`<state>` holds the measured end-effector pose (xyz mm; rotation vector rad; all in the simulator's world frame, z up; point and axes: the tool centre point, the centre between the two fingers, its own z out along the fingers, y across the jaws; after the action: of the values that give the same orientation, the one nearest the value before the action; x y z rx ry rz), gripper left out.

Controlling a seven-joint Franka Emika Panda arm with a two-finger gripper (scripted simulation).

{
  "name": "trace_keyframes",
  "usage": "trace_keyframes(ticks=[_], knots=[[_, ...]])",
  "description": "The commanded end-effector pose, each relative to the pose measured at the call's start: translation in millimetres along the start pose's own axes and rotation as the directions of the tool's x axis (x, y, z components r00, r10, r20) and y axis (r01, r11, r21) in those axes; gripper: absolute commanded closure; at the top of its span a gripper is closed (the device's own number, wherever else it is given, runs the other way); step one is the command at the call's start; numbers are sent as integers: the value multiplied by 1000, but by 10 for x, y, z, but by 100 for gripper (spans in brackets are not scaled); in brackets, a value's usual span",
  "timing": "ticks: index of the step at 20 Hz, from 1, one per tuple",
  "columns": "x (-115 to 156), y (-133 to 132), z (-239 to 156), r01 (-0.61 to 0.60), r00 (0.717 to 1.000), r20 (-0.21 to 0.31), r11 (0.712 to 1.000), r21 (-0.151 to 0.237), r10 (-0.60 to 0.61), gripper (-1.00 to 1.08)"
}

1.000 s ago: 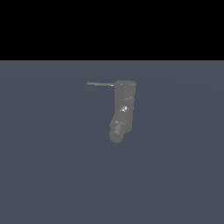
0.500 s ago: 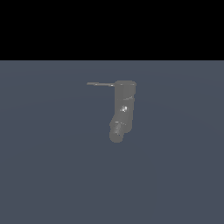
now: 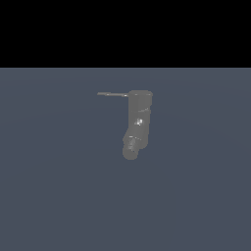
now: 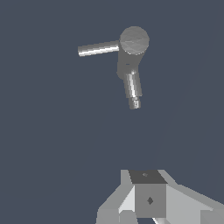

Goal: Turn on the faucet by rotating a designated handle.

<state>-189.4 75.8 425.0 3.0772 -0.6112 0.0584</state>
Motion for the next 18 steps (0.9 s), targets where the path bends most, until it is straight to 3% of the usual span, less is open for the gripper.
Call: trace_keyframes(ticks=[1, 9, 18], knots=[[53, -106, 93, -56, 998, 1, 998, 0, 56, 108], [265, -415, 382, -228, 974, 6, 974, -2, 228, 108], [561, -707, 703, -410, 912, 11, 912, -5, 410, 108]])
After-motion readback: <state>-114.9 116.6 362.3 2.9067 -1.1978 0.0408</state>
